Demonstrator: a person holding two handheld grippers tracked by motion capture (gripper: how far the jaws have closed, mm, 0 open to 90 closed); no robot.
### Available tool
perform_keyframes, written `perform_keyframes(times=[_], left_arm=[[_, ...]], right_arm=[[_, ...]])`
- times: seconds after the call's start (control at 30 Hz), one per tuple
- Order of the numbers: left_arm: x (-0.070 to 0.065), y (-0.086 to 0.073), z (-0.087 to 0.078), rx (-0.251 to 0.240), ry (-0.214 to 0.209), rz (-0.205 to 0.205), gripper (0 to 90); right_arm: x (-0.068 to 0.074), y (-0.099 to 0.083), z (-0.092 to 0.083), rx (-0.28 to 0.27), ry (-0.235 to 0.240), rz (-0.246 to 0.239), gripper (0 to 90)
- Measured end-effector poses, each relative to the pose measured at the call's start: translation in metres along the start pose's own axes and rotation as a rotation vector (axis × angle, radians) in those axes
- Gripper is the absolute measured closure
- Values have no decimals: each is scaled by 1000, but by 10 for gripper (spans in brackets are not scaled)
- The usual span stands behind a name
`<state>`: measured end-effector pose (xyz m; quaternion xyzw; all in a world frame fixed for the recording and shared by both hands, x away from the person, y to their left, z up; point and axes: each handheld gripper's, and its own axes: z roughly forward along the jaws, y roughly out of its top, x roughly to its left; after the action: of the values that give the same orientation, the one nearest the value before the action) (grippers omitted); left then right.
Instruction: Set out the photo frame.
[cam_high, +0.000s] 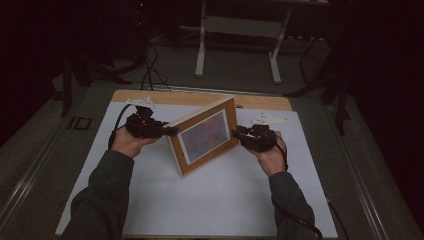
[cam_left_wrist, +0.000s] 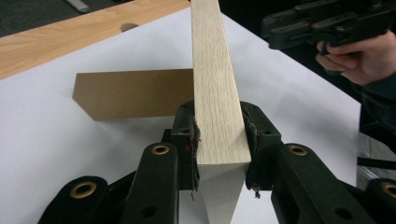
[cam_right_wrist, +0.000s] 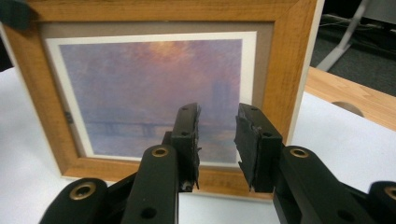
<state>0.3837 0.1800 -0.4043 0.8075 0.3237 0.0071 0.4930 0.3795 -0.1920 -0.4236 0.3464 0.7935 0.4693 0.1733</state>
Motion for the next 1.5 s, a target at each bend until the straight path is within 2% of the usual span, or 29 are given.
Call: perform_keyframes(times=[0.23, 0.33, 0.53, 0.63, 0.7, 0.87, 0.97, 1.0, 1.07, 1.17, 1.27, 1.4, 1.5], left_arm=[[0, 1, 4, -12, -60, 16, 720], [-2, 1, 5, -13, -62, 27, 721], [-10, -5, 6, -43, 24, 26, 696], [-16, -13, 13, -32, 78, 41, 642], [-19, -20, 17, -46, 105, 49, 630], [-29, -33, 20, -105, 180, 49, 648], [-32, -37, 17, -153, 205, 72, 681], [-32, -38, 17, -160, 206, 69, 682], [-29, -39, 16, -172, 169, 50, 693], [-22, -38, 15, -169, 110, 26, 708], [-16, -36, 14, -147, 55, 32, 716], [-8, -28, 12, -92, 38, 34, 719], [-3, -24, 11, -75, 36, 30, 718]], right_arm=[[-9, -1, -2, -4, -30, 25, 689], [-12, -1, -5, -17, -49, 31, 689], [-21, -2, -9, -18, -72, 54, 685], [-23, -3, -7, -11, -76, 53, 683], [-24, -3, -3, 5, -80, 46, 681], [-26, -3, 3, 18, -83, 44, 660], [-27, -2, 5, 17, -72, 43, 599], [-27, -1, 6, 17, -69, 23, 573], [-27, 0, 9, 16, -63, 9, 528], [-29, 1, 12, 7, -75, 20, 463], [-31, 3, 14, 5, -90, 26, 426], [-34, 6, 20, 6, -62, 25, 374], [-35, 12, 26, 1, -40, 26, 349]])
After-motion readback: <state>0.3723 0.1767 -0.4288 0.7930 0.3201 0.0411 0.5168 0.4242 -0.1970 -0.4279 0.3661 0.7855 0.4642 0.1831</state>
